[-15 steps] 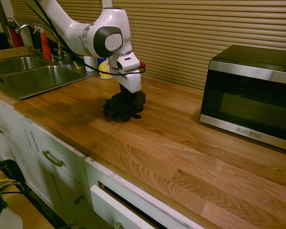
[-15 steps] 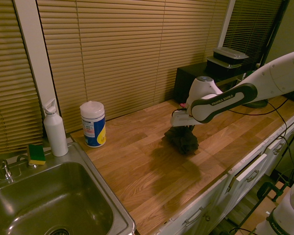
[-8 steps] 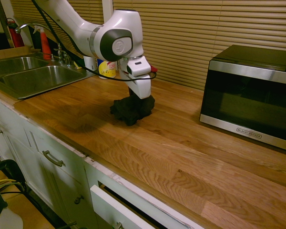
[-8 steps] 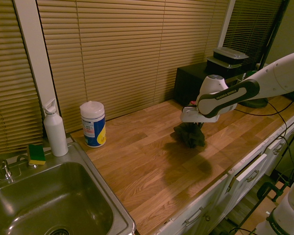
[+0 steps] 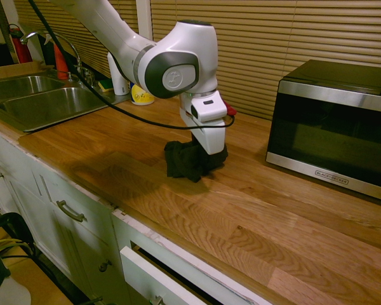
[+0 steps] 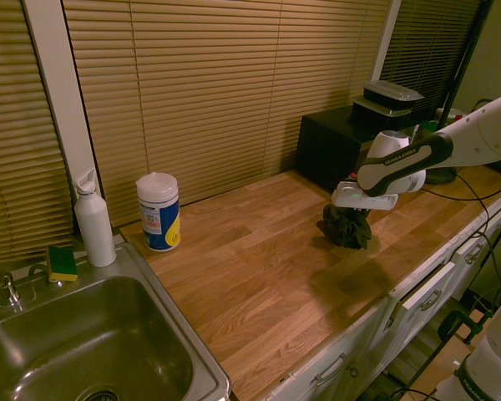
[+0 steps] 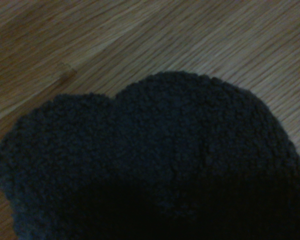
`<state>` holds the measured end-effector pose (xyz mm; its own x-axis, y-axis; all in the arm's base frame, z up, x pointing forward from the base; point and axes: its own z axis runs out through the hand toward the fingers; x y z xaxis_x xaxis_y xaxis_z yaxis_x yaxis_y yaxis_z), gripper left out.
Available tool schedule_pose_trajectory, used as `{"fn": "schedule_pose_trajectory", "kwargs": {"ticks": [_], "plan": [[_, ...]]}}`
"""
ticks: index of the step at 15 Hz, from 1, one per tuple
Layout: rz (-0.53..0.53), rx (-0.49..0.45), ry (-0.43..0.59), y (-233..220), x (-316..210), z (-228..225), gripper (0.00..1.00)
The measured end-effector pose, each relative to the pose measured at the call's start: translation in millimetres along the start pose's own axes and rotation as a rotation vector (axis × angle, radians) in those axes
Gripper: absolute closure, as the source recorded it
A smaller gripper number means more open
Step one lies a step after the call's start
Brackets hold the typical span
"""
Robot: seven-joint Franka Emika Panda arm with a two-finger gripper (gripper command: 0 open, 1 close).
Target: Clear the spill
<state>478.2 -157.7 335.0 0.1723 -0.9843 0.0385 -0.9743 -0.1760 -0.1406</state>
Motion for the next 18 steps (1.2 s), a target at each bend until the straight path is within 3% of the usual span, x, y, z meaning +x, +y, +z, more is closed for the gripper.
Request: {"fn": "schedule_pose_trajectory", "kwargs": {"ticks": [4,18], "plan": [[-0.043,0.005,0.013,-3.3,-15.4,-9.0,1.00],[-0.230,0.000,0.016,-55.8,-172.5,-42.3,1.00]]}}
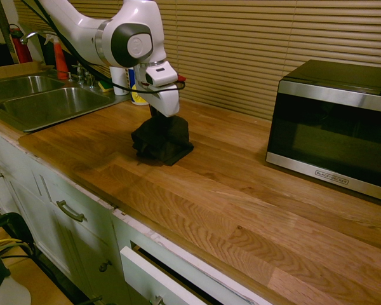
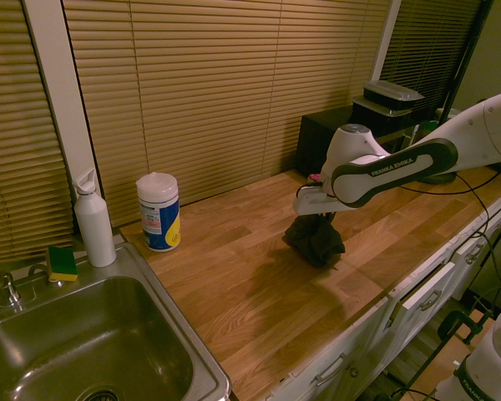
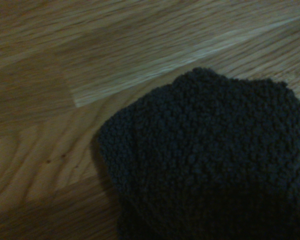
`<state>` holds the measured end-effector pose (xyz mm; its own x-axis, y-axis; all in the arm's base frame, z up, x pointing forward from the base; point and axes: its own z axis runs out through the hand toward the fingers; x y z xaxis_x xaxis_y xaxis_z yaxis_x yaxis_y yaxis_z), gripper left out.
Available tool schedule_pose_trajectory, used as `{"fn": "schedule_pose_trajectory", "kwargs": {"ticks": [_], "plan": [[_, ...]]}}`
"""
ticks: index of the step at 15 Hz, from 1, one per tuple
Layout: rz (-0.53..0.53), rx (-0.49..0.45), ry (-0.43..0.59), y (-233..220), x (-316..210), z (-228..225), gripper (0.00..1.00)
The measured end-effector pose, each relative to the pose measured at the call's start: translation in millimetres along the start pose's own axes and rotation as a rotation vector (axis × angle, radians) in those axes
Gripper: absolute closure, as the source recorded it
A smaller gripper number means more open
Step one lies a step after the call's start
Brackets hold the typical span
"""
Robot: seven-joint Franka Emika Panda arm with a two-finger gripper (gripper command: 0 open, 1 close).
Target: Clear the spill
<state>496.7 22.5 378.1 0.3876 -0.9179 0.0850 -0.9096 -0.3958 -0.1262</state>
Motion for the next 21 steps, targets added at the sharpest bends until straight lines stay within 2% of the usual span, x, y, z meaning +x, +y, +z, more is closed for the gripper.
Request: {"fn": "schedule_pose_trajectory", "kwargs": {"ticks": [6,13,20,21], "plan": [[-0.104,0.016,0.004,-47.0,-82.8,-21.7,1.00],[-0.211,0.001,0.003,-109.8,-168.6,-15.0,1.00],[-0.244,0.036,-0.034,-126.0,-208.5,-12.5,1.00],[-0.243,0.042,-0.046,-126.6,-211.3,-11.6,0.00]]}}
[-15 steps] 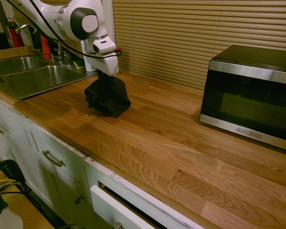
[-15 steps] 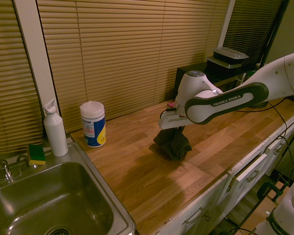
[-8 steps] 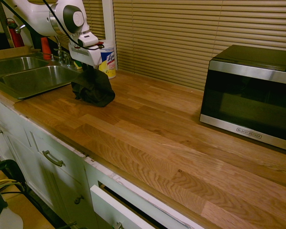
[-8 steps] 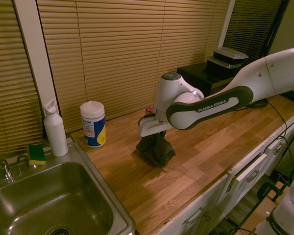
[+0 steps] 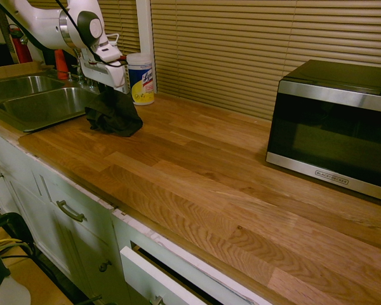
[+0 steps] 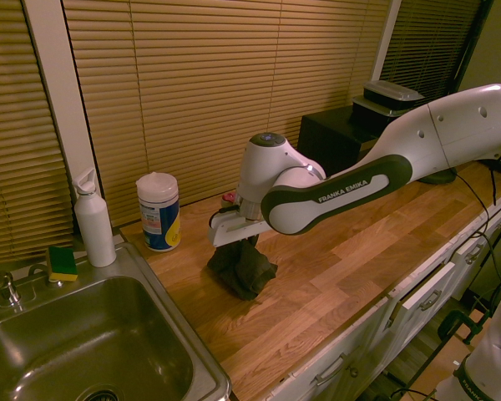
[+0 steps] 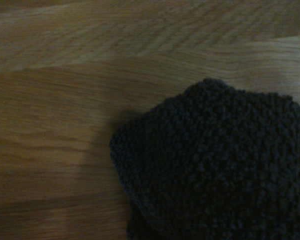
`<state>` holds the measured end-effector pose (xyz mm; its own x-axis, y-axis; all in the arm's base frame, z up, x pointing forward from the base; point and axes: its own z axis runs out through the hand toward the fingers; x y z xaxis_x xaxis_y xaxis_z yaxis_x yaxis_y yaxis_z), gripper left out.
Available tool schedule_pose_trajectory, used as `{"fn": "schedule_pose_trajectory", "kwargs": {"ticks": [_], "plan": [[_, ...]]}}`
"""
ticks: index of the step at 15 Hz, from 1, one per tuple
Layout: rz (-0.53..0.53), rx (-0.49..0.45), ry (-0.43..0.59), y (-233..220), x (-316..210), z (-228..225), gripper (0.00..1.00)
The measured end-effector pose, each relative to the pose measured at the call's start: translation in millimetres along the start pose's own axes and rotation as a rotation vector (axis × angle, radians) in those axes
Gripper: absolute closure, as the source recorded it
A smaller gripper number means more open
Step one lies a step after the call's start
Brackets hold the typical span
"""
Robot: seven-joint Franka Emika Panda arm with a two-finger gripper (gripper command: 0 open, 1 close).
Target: Clear the spill
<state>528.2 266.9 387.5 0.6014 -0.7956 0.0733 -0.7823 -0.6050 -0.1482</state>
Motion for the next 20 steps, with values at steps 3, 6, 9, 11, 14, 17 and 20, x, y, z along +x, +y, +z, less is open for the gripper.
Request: {"fn": "schedule_pose_trajectory", "kwargs": {"ticks": [3,6,9,11,14,17,20], "plan": [[-0.016,-0.005,-0.015,-3.2,-11.6,8.3,0.00],[-0.037,-0.008,-0.020,-12.9,-21.6,15.0,0.00],[-0.041,-0.005,-0.022,-17.7,-23.9,15.6,0.00],[-0.041,0.001,-0.021,-19.2,-24.2,12.9,0.00],[-0.041,0.010,-0.017,-19.7,-29.8,1.0,0.00],[-0.039,0.020,-0.002,-13.0,-46.4,-26.6,0.00],[-0.024,0.024,0.033,3.0,-65.7,-54.2,0.00]]}}
